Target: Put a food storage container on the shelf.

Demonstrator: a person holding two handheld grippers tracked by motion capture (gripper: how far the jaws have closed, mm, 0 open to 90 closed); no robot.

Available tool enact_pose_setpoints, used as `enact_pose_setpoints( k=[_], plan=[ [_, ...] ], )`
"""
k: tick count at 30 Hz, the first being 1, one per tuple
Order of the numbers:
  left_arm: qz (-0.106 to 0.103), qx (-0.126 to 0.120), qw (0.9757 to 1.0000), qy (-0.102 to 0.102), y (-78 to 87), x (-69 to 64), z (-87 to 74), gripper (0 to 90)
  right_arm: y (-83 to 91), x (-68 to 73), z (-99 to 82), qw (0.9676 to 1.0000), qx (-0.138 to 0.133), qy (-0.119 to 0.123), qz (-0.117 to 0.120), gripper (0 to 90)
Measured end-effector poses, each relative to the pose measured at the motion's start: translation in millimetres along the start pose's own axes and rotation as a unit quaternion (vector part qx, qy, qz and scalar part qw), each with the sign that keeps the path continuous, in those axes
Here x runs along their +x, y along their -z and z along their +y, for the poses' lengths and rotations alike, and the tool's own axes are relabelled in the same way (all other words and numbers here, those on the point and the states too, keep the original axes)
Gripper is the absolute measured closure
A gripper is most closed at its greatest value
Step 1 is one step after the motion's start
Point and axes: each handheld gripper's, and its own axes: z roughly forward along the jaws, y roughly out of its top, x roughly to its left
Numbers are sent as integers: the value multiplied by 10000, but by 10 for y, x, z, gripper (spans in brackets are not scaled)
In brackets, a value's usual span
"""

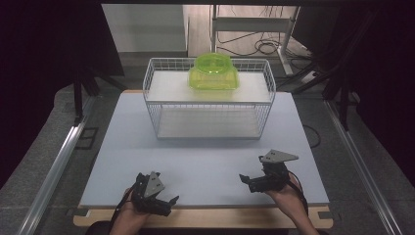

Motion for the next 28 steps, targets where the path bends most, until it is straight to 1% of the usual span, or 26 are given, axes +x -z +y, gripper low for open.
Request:
enact_pose_setpoints(
  k=[6,9,16,18,24,28],
  plan=[
    [-29,-1,10000,-10,-6,-4,-1,21,-6,25,-118,9998,150,118,-62,13],
    [-28,15,10000,-32,-8,-5,-1,20,-13,34,-173,9996,230,129,-80,13],
    [-49,34,10000,-43,-18,-12,-5,20,-69,58,-295,9985,518,175,-74,13],
    [-60,45,10000,-57,-22,-16,-6,20,-94,63,-326,9980,605,170,-49,13],
    [-64,72,9999,-75,-25,-17,-8,18,-188,89,-377,9954,908,287,-36,13],
    [-76,87,9999,-74,-33,-15,-6,19,-201,94,-380,9941,1013,370,-117,13]
  ],
)
